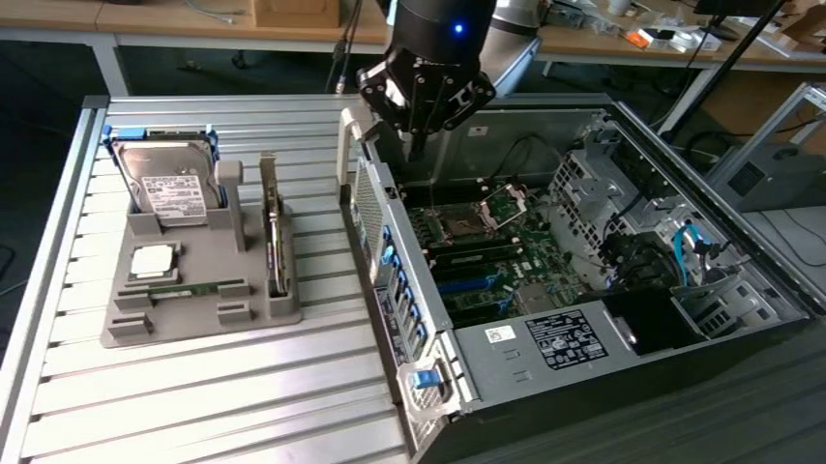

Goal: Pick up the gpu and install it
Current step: 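Reach for the gpu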

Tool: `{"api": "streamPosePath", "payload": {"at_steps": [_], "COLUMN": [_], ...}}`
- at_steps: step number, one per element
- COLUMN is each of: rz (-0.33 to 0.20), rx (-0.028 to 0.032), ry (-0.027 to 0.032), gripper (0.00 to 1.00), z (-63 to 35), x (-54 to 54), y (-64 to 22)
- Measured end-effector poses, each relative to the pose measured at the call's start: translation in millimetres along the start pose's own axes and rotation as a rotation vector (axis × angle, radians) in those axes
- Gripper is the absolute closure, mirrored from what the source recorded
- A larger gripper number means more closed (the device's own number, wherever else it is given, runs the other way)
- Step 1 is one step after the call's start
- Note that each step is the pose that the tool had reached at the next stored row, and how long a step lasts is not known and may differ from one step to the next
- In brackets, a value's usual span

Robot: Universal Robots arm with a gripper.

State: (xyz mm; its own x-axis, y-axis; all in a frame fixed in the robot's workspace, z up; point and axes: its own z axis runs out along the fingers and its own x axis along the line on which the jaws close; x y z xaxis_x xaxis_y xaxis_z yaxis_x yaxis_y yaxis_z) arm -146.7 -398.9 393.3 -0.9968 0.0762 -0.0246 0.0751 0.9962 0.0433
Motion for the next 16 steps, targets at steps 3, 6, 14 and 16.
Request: {"api": "streamPosePath", "payload": {"at_steps": [3, 6, 14, 16], "rz": [0.000, 0.000, 0.000, 0.000], "rx": [0.0001, 0.0002, 0.0003, 0.0004], "ry": [0.0000, 0.0000, 0.0000, 0.0000], "gripper": [0.89, 0.89, 0.89, 0.89], "z": [-0.1, -0.1, -0.2, -0.2], "x": [1.3, 2.2, 5.0, 6.2], "y": [-0.1, -0.2, -0.4, -0.5]}}
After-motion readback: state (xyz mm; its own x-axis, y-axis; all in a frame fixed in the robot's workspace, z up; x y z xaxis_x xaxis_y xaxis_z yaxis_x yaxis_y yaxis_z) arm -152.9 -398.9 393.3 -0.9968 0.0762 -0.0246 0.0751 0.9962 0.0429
